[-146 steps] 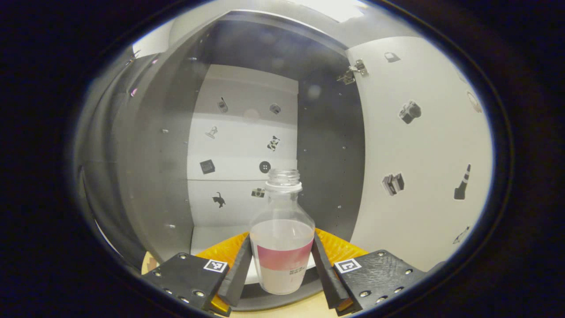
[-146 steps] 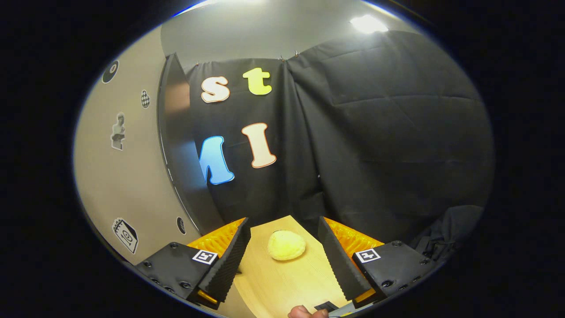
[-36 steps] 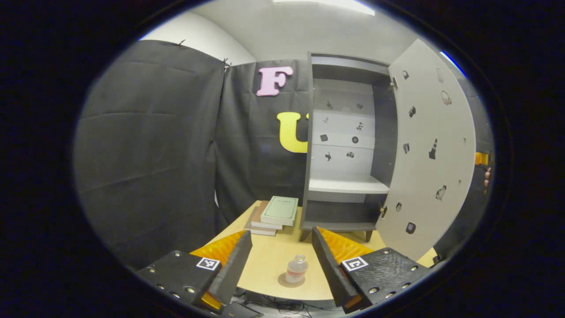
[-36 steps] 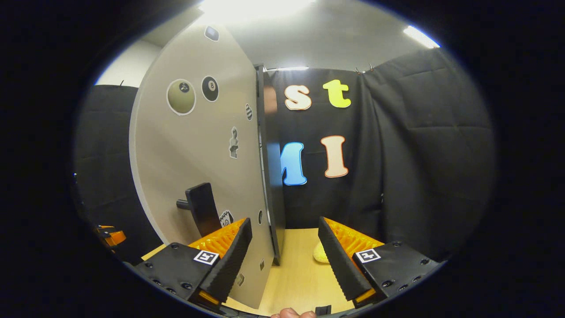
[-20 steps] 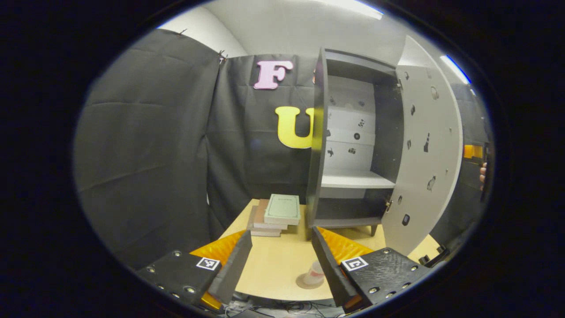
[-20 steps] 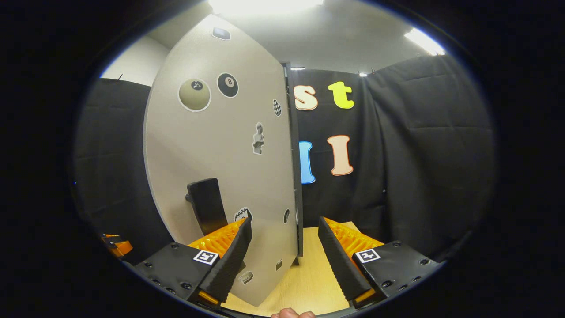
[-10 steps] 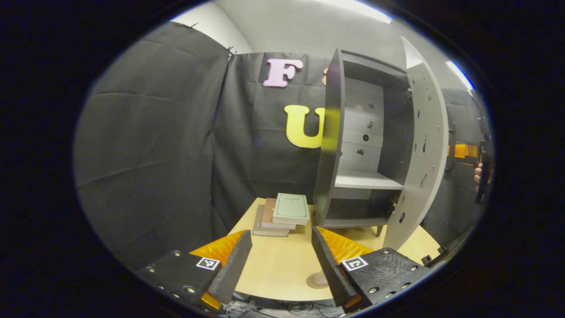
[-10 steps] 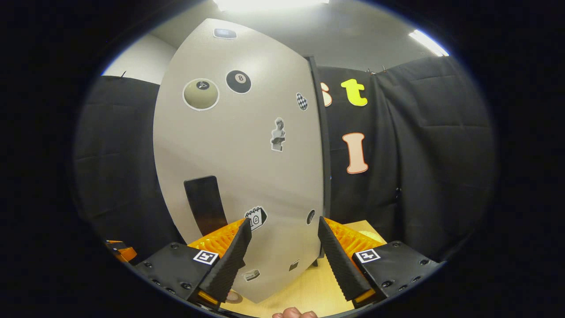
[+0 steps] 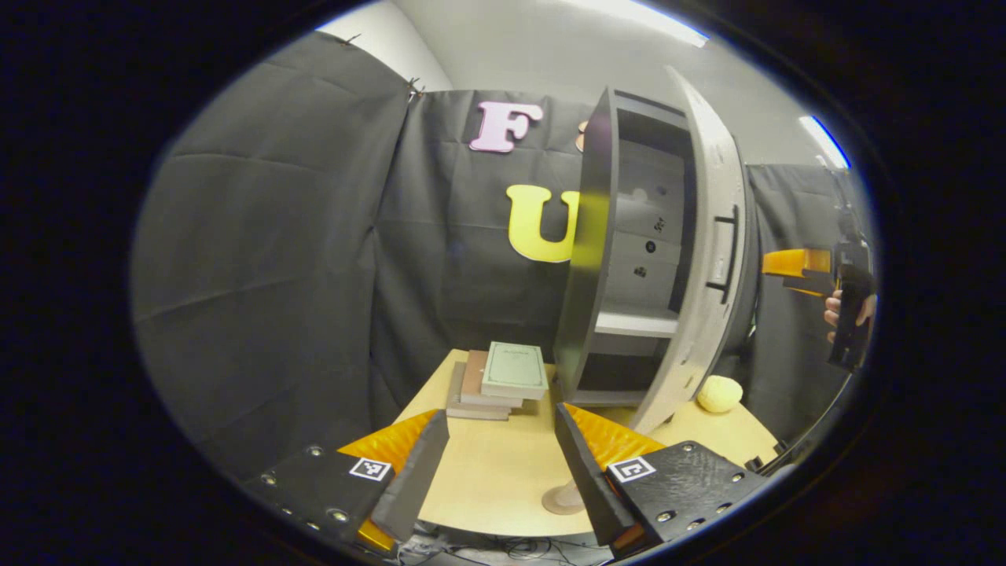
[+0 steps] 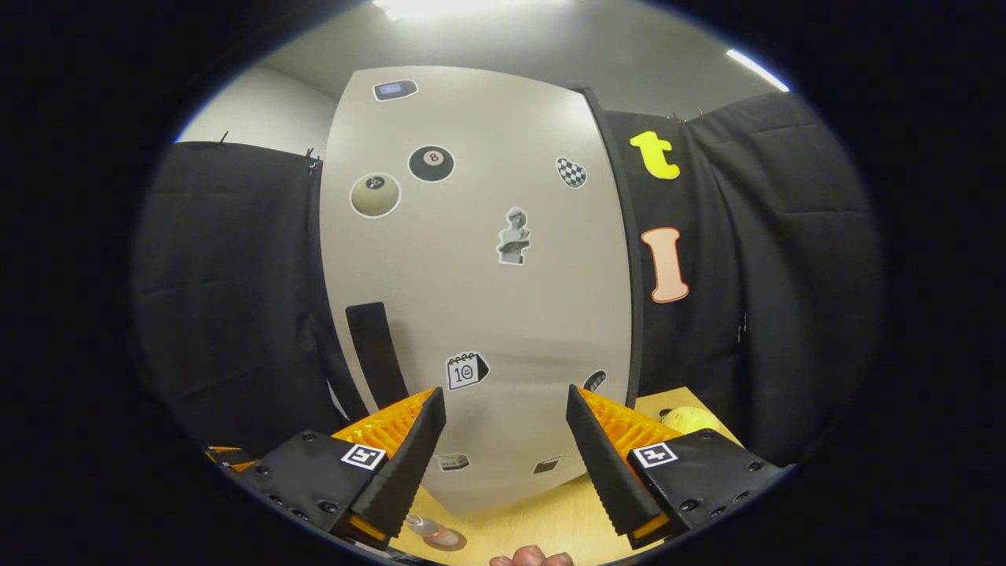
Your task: Open the cabinet door with the right hand, grasp the bottle in the cabinet with the left hand and place it on the coaster, then close the cabinet door with the right hand.
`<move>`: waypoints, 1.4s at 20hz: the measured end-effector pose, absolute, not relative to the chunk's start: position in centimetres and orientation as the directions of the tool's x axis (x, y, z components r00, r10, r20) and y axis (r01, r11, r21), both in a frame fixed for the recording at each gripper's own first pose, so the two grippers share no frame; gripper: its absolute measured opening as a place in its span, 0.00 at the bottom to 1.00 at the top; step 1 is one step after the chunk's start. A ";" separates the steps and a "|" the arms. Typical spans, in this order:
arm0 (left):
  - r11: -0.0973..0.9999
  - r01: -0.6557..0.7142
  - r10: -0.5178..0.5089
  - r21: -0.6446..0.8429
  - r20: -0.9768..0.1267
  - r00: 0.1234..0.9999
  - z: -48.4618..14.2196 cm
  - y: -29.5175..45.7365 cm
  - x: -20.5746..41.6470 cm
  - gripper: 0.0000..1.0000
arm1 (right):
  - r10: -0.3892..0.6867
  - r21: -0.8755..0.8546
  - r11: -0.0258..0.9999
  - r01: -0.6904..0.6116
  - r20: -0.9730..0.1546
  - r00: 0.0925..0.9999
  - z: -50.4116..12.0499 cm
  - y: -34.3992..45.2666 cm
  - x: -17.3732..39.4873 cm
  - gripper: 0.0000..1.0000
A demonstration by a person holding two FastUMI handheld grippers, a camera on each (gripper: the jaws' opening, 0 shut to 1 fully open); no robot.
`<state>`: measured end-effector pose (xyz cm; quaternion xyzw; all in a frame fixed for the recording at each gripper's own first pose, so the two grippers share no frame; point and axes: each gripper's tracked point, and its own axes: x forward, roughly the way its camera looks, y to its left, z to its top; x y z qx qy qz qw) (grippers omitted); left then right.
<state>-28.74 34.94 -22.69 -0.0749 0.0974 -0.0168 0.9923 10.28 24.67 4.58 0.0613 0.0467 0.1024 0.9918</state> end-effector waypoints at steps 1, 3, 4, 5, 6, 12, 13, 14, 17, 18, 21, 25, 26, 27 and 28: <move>0.988 0.035 -0.062 -0.151 -0.180 0.982 -22.2 34.5 -28.1 0.84 | 0.195 0.116 0.976 -0.185 -0.077 0.978 4.7 24.0 10.5 0.98; 0.988 0.060 -0.083 -0.142 -0.162 0.983 -21.3 33.3 -26.9 0.87 | 0.161 0.094 0.983 -0.155 -0.062 0.985 4.7 22.3 10.7 0.98; 0.989 0.066 -0.086 -0.136 -0.152 0.985 -20.6 32.7 -26.3 0.87 | 0.147 0.085 0.986 -0.143 -0.049 0.988 4.8 21.6 10.5 0.98; 0.989 0.071 -0.090 -0.132 -0.141 0.986 -20.0 32.1 -25.6 0.87 | 0.137 0.074 0.988 -0.134 -0.036 0.990 5.0 20.7 10.6 0.98; 0.989 0.074 -0.090 -0.130 -0.129 0.988 -19.3 31.4 -25.0 0.84 | 0.125 0.063 0.990 -0.123 -0.027 0.992 5.0 19.6 10.7 0.98; 0.974 0.062 -0.076 -0.218 -0.057 0.995 -14.4 27.9 -22.3 0.87 | 0.101 0.033 0.994 -0.101 0.000 0.995 4.7 13.8 11.3 0.93; 0.974 0.062 -0.074 -0.217 -0.048 0.996 -13.7 27.5 -22.0 0.84 | 0.090 0.028 0.996 -0.090 0.007 0.996 4.7 12.9 11.4 0.92; 0.978 0.055 -0.064 -0.203 -0.041 0.997 -13.1 27.4 -21.8 0.82 | 0.083 0.024 0.996 -0.083 0.009 0.996 4.5 12.1 11.5 0.93; 0.989 0.038 -0.041 -0.145 -0.014 0.999 -11.3 27.0 -21.1 0.84 | 0.089 0.013 0.996 -0.089 0.003 0.996 3.9 10.6 11.6 0.92; 0.991 0.035 -0.036 -0.128 -0.008 0.999 -10.8 26.6 -21.1 0.82 | 0.090 0.012 0.996 -0.090 0.006 0.996 3.8 10.1 11.4 0.92; 0.994 0.029 -0.027 -0.107 0.014 1.000 -9.8 25.3 -21.0 0.82 | 0.101 0.015 0.995 -0.102 0.003 0.995 3.1 9.3 11.3 0.93; 0.992 0.063 -0.059 -0.109 0.033 0.998 -9.2 22.4 -21.3 0.82 | 0.128 0.019 0.992 -0.128 -0.014 0.992 1.9 8.8 11.0 0.93; 0.993 0.065 -0.062 -0.102 0.030 0.998 -9.4 21.6 -21.7 0.82 | 0.138 0.017 0.990 -0.138 -0.019 0.990 1.5 8.6 10.9 0.93; 0.994 0.063 -0.061 -0.092 0.031 0.998 -9.3 21.0 -21.8 0.82 | 0.143 0.014 0.990 -0.143 -0.025 0.989 1.2 8.4 10.9 0.98; 0.995 0.061 -0.059 -0.084 0.024 0.998 -9.4 20.4 -21.7 0.82 | 0.148 0.012 0.989 -0.147 -0.031 0.989 0.8 8.1 10.8 0.98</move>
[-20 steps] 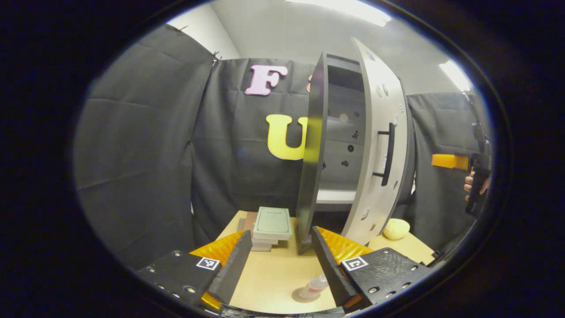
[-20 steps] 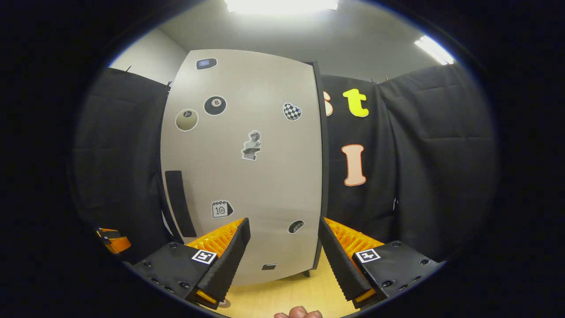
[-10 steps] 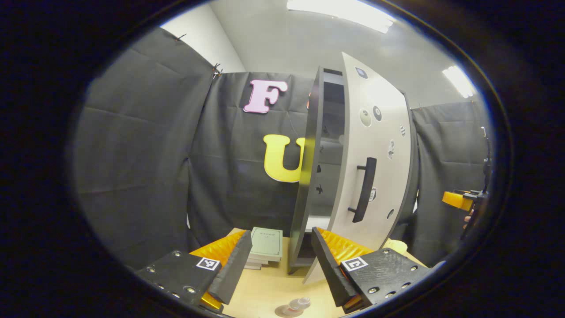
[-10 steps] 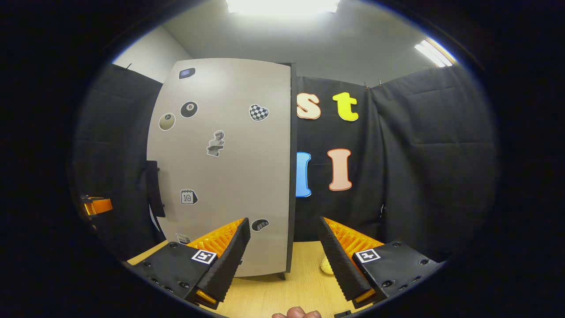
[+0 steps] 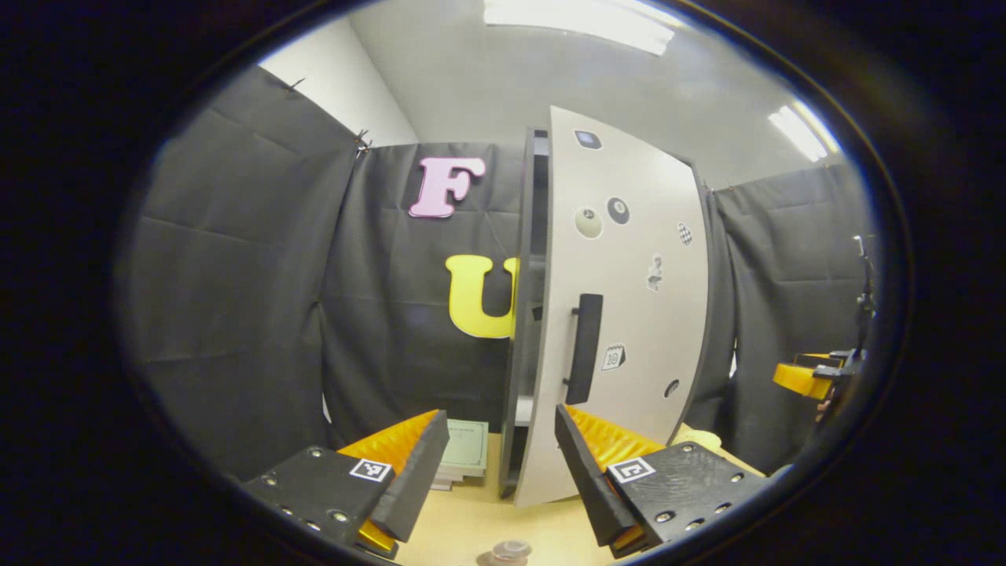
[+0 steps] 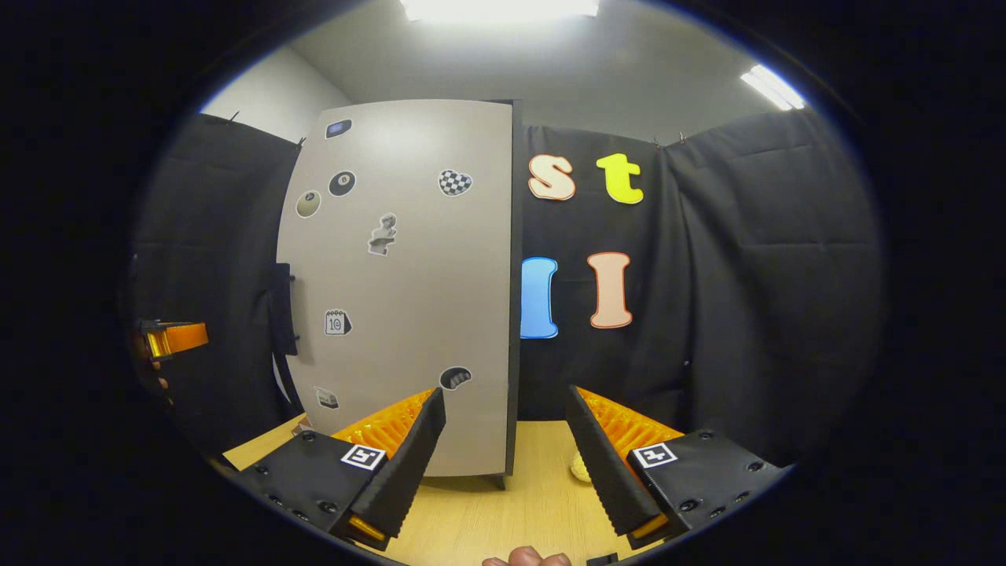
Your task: Open the cabinet door with the right hand, grasp the bottle in the cabinet with the left hand and place it on the coaster, then close the cabinet door with the right hand.
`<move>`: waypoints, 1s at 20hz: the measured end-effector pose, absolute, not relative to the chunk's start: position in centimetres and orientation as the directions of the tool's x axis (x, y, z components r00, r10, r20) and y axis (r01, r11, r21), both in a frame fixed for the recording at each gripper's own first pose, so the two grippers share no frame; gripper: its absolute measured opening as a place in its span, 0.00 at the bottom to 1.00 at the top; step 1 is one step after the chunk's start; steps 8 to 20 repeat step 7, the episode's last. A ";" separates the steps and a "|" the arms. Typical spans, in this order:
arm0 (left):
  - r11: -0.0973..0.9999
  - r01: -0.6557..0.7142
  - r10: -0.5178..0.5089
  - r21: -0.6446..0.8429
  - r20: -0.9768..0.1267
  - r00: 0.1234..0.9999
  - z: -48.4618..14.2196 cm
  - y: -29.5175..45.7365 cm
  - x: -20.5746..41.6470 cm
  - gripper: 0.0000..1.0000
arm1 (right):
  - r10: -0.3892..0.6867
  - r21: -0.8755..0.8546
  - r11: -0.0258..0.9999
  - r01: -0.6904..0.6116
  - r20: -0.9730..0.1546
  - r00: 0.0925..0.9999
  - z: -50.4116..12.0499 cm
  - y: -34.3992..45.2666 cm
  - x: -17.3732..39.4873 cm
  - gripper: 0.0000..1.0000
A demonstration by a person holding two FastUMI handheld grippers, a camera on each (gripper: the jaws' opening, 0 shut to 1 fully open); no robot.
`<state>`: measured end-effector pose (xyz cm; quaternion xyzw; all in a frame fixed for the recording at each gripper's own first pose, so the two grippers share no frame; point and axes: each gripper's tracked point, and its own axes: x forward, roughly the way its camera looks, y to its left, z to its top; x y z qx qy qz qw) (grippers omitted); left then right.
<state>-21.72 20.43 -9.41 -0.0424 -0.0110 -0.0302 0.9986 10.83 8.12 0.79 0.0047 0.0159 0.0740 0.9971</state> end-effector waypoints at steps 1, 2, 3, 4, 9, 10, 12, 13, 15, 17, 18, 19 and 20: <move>0.995 0.059 -0.057 -0.081 0.020 0.998 -9.5 19.7 -21.7 0.82 | 0.152 0.013 0.988 -0.151 -0.041 0.988 0.4 7.8 10.8 0.98; 0.995 0.058 -0.057 -0.081 0.017 0.998 -9.6 19.1 -21.5 0.82 | 0.163 0.013 0.987 -0.163 -0.041 0.986 0.2 7.7 10.8 0.98; 0.995 0.058 -0.057 -0.080 0.021 0.998 -9.6 18.4 -21.3 0.82 | 0.173 0.010 0.985 -0.173 -0.036 0.984 0.3 7.4 11.1 0.98; 0.995 0.056 -0.055 -0.079 0.019 0.998 -9.8 17.8 -21.1 0.82 | 0.178 0.002 0.984 -0.178 -0.027 0.984 0.5 7.0 11.5 0.98; 0.997 0.044 -0.043 -0.066 0.012 0.999 -10.0 16.4 -20.1 0.82 | 0.193 -0.017 0.981 -0.194 -0.032 0.981 0.3 5.8 12.7 0.98; 0.997 0.044 -0.043 -0.066 0.012 0.999 -10.0 16.4 -20.1 0.82 | 0.193 -0.017 0.981 -0.194 -0.032 0.981 0.3 5.8 12.7 0.98; 0.997 0.044 -0.043 -0.066 0.012 0.999 -10.0 16.4 -20.1 0.82 | 0.193 -0.017 0.981 -0.194 -0.032 0.981 0.3 5.8 12.7 0.98; 0.997 0.044 -0.043 -0.066 0.012 0.999 -10.0 16.4 -20.1 0.82 | 0.193 -0.017 0.981 -0.194 -0.032 0.981 0.3 5.8 12.7 0.98; 0.997 0.044 -0.043 -0.066 0.012 0.999 -10.0 16.4 -20.1 0.82 | 0.193 -0.017 0.981 -0.194 -0.032 0.981 0.3 5.8 12.7 0.98; 0.997 0.044 -0.043 -0.066 0.012 0.999 -10.0 16.4 -20.1 0.82 | 0.193 -0.017 0.981 -0.194 -0.032 0.981 0.3 5.8 12.7 0.98; 0.997 0.044 -0.043 -0.066 0.012 0.999 -10.0 16.4 -20.1 0.82 | 0.193 -0.017 0.981 -0.194 -0.032 0.981 0.3 5.8 12.7 0.98; 0.997 0.044 -0.043 -0.066 0.012 0.999 -10.0 16.4 -20.1 0.82 | 0.193 -0.017 0.981 -0.194 -0.032 0.981 0.3 5.8 12.7 0.98; 0.997 0.044 -0.043 -0.066 0.012 0.999 -10.0 16.4 -20.1 0.82 | 0.193 -0.017 0.981 -0.194 -0.032 0.981 0.3 5.8 12.7 0.98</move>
